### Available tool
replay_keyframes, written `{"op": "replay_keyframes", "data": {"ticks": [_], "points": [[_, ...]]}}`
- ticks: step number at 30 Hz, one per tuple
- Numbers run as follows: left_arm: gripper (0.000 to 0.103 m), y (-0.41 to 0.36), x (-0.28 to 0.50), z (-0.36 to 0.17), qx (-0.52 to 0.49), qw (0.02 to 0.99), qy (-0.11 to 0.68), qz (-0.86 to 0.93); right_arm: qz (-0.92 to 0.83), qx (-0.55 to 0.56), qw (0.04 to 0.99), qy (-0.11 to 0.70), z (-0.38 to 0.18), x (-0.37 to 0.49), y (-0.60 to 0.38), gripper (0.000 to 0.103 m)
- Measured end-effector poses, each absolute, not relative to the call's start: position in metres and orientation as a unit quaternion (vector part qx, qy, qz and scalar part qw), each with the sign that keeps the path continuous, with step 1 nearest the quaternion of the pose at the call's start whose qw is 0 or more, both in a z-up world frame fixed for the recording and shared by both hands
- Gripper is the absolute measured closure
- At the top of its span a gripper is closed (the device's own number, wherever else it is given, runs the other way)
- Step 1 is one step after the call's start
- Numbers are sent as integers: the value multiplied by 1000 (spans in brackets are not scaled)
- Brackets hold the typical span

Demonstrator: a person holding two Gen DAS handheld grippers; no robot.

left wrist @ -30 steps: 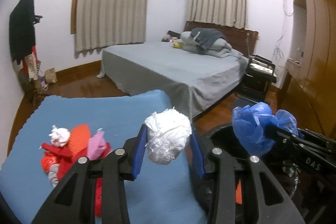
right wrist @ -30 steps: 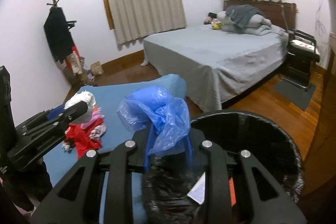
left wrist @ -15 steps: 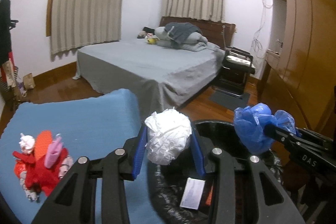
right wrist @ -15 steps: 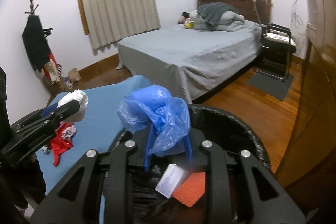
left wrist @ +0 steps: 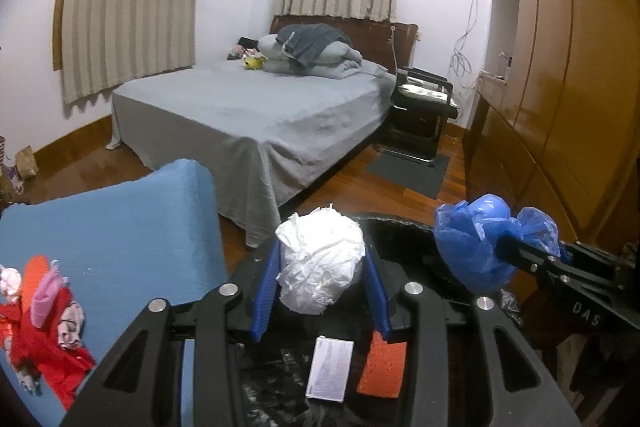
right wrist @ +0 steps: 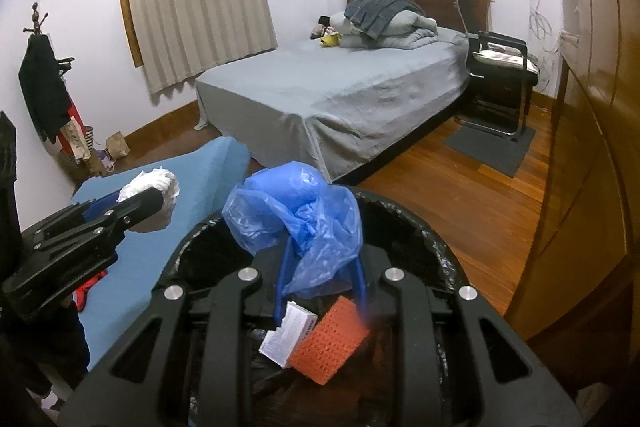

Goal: Collect trash
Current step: 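Move both tools over the bin and release the tissue and blue bag, then move both tools back toward the remaining pile on the mat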

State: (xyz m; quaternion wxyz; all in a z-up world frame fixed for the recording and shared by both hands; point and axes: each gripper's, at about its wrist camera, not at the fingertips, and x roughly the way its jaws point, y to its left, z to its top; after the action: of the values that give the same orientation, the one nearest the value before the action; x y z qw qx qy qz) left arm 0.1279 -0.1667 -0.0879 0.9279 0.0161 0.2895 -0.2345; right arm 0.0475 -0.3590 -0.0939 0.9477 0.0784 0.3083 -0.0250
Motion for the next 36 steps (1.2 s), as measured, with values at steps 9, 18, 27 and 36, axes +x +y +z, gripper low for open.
{"op": "replay_keyframes", "data": {"ticks": [9,18,27,36], "points": [[63,-185,134,-98,22,919,304,-249,-42,89,942,322,-106,47,-375,78],[44,-190,142,-98,15,916,308,-256,-57,86,940,325,-112,47,-378,55],[17,-155,143,-75,9,940,274,-202,-57,100,948,297,-99,41,-373,7],[12,-99,133,-62,12,958,254,-136,-15,87,953,289,-83,52,-335,6]]}}
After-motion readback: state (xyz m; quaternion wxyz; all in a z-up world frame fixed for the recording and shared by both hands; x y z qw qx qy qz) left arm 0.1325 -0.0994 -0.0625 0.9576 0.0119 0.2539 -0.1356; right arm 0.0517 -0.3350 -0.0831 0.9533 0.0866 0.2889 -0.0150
